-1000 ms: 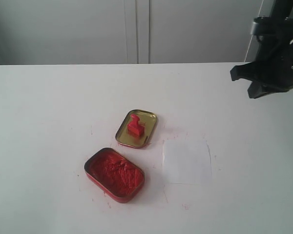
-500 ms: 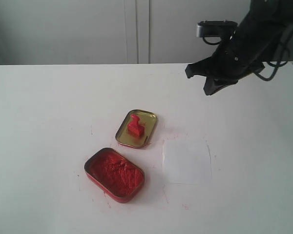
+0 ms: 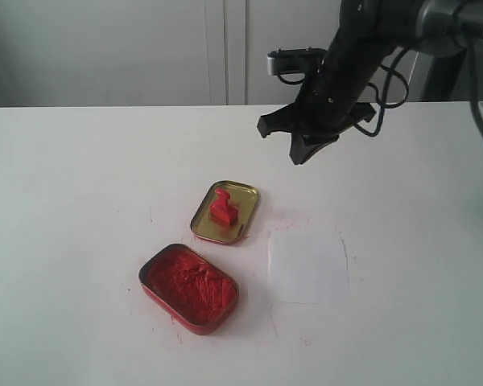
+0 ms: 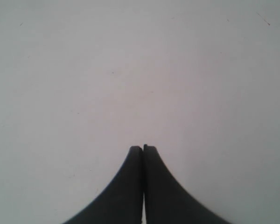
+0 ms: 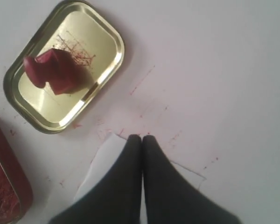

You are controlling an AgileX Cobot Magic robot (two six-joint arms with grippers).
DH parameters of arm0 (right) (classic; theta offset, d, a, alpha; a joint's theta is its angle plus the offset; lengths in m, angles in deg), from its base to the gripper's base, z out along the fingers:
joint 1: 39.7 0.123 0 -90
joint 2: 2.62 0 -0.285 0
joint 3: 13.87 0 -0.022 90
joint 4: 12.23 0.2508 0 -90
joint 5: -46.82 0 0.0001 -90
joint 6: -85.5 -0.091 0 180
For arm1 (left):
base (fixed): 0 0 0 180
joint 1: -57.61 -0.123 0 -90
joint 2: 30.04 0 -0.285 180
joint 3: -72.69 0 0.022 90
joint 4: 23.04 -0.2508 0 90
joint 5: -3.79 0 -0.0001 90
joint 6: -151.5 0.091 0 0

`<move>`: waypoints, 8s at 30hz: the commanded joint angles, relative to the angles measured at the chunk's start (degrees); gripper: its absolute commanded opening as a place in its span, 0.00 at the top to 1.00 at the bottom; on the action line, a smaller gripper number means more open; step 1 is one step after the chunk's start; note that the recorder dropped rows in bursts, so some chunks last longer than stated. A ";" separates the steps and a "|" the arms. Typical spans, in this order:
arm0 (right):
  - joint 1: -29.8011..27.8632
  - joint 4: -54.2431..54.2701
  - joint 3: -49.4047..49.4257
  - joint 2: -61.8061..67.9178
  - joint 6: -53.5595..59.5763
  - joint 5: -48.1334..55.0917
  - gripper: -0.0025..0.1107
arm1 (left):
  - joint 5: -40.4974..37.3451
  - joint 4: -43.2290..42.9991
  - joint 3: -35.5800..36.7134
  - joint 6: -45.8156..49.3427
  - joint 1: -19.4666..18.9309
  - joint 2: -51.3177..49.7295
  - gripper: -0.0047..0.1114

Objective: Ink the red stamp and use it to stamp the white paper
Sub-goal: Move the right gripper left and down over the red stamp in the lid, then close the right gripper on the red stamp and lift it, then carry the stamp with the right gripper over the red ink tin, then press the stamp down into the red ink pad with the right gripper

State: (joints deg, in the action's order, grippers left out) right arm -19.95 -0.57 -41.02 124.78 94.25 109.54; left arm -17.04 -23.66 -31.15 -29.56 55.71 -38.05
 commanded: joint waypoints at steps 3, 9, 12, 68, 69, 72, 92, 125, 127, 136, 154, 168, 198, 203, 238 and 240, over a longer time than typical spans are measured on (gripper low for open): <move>3.40 -1.15 -6.81 4.19 0.63 3.22 0.98 | 0.00 0.17 0.43 -0.17 0.55 0.23 0.96; 6.00 -1.15 -12.61 8.31 2.09 7.24 0.98 | 0.00 0.17 0.43 -0.17 0.55 0.23 0.96; 7.19 -1.15 -15.36 10.17 3.04 7.24 0.98 | 0.00 0.17 0.43 -0.17 0.55 0.23 0.96; 12.43 -5.26 -21.16 18.34 13.91 2.41 0.98 | 0.00 0.17 0.43 -0.17 0.55 0.23 0.96; 12.43 -5.26 -21.16 17.68 13.91 2.41 0.98 | 0.00 0.17 0.43 -0.17 0.55 0.23 0.96; 12.43 -5.26 -21.16 16.03 13.91 2.68 0.98 | 0.00 0.17 0.43 -0.17 0.55 0.23 0.96; 12.50 -3.97 -20.11 11.13 5.92 7.24 0.98 | 0.00 0.17 0.43 -0.17 0.55 0.23 0.96; 27.08 -6.42 9.20 -0.12 0.22 -10.48 0.98 | 0.00 0.17 0.43 -0.17 0.55 0.23 0.96; 27.08 -8.11 9.68 -0.12 -1.41 -11.49 0.98 | 0.00 0.17 0.43 -0.17 0.55 0.23 0.96; 27.08 -10.52 9.79 -0.12 -4.60 -13.79 0.98 | 0.00 0.17 0.43 -0.17 0.55 0.23 0.96; 27.08 -11.66 9.79 4.83 -7.05 -14.03 0.98 | 0.00 0.17 0.43 -0.17 0.55 0.23 0.96; 27.08 -11.66 9.79 11.07 -7.54 -9.40 0.98 | 0.00 0.17 0.43 -0.17 0.55 0.23 0.96; 27.08 -13.76 9.67 5.67 -7.54 -9.54 0.98 | 0.00 0.17 0.43 -0.17 0.55 0.23 0.96; 27.08 -14.25 9.67 4.49 -7.54 -10.42 0.98 | 0.00 0.17 0.43 -0.17 0.55 0.23 0.96; 27.08 -15.22 9.59 0.21 -7.95 -11.58 0.98 | 0.00 0.17 0.43 -0.17 0.55 0.23 0.96; 27.08 -15.22 9.59 0.21 -7.95 -11.70 0.98 | 0.00 0.17 0.43 -0.17 0.55 0.23 0.96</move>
State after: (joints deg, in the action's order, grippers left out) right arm 7.22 -15.31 -31.39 126.08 86.59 97.96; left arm -17.04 -23.66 -31.15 -29.56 55.71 -38.05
